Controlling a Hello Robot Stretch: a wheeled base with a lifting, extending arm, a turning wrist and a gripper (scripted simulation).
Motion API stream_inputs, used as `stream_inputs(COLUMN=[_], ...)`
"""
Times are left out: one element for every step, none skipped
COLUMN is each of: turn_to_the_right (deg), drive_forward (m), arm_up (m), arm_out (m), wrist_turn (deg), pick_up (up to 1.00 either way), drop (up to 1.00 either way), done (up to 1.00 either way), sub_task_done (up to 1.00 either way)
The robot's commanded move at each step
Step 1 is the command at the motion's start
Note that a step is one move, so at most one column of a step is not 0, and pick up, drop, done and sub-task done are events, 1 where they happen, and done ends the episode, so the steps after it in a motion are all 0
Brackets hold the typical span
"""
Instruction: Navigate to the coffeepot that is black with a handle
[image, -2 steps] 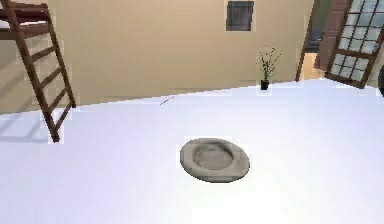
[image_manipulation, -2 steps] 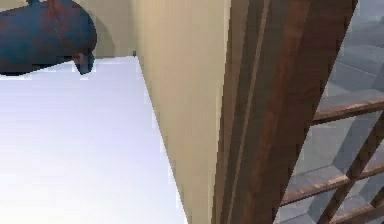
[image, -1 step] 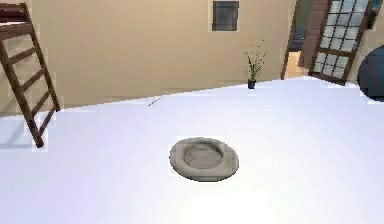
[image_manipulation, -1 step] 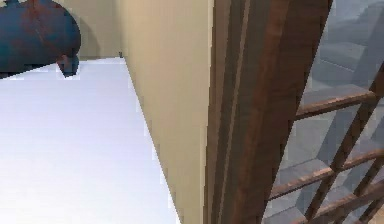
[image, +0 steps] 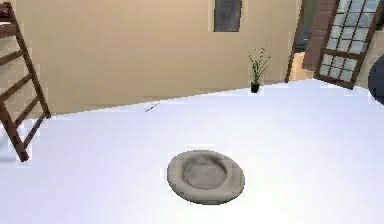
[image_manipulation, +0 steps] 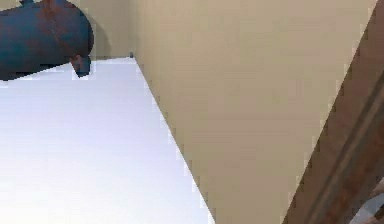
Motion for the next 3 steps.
stream_inputs(turn_to_the_right=[39.0,0.0,15.0], drive_forward=[0.00,1.00,0.00], arm_up=[0.00,0.00,0.00], arm_out=[0.00,0.00,0.00], wrist_turn=[0.0,0.0,0.0], pick_up=[0.00,0.00,0.00], drop=[0.00,0.00,0.00], done=[0.00,0.00,0.00], sub_task_done=[0.00,0.00,0.00])
